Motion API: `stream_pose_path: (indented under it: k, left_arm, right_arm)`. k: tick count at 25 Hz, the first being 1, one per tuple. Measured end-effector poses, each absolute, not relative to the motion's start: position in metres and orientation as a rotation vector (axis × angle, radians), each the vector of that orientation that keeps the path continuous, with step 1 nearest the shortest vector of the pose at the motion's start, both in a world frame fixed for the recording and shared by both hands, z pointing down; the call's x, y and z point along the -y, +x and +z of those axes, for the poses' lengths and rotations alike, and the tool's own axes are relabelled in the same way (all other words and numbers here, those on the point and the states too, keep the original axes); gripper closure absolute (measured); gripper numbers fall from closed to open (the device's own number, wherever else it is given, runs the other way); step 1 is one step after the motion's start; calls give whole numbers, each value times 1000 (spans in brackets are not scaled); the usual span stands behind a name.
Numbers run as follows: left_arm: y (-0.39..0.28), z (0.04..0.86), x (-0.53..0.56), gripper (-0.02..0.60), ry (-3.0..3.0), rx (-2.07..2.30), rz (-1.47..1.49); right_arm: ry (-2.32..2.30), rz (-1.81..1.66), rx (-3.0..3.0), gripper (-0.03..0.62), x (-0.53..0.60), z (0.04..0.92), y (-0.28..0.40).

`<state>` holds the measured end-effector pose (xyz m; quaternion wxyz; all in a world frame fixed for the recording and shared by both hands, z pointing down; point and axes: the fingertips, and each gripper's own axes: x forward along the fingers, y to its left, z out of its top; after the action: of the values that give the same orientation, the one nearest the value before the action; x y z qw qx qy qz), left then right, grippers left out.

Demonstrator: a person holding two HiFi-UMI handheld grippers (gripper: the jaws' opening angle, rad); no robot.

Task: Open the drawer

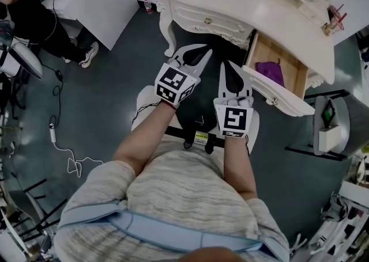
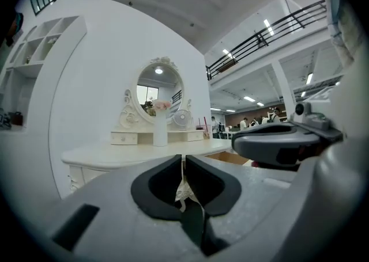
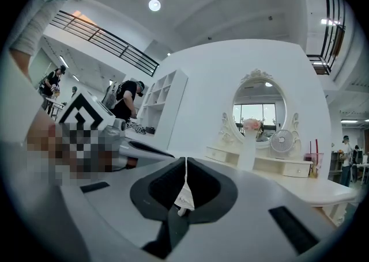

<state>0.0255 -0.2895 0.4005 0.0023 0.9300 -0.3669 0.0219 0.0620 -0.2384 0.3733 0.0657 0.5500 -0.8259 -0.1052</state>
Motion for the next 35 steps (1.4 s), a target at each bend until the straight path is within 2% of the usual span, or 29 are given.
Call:
stream_pose_path:
  k: [5, 8, 14, 35]
  left_arm:
    - [18, 414, 330, 553, 2875, 1205, 119]
    - [18, 433, 350, 449, 2853, 1219, 194]
    - [19, 462, 390, 379, 2805, 1269, 289]
    - [25, 547, 494, 368, 2608, 1357, 517]
  right_arm:
    - [1634, -319, 2500, 583, 238, 376, 62]
    - [1599, -327, 2510, 583, 237, 377, 58]
    - [1577, -322, 2530, 583, 238, 377, 52]
    - [1580, -235, 2573, 583, 243, 382, 53]
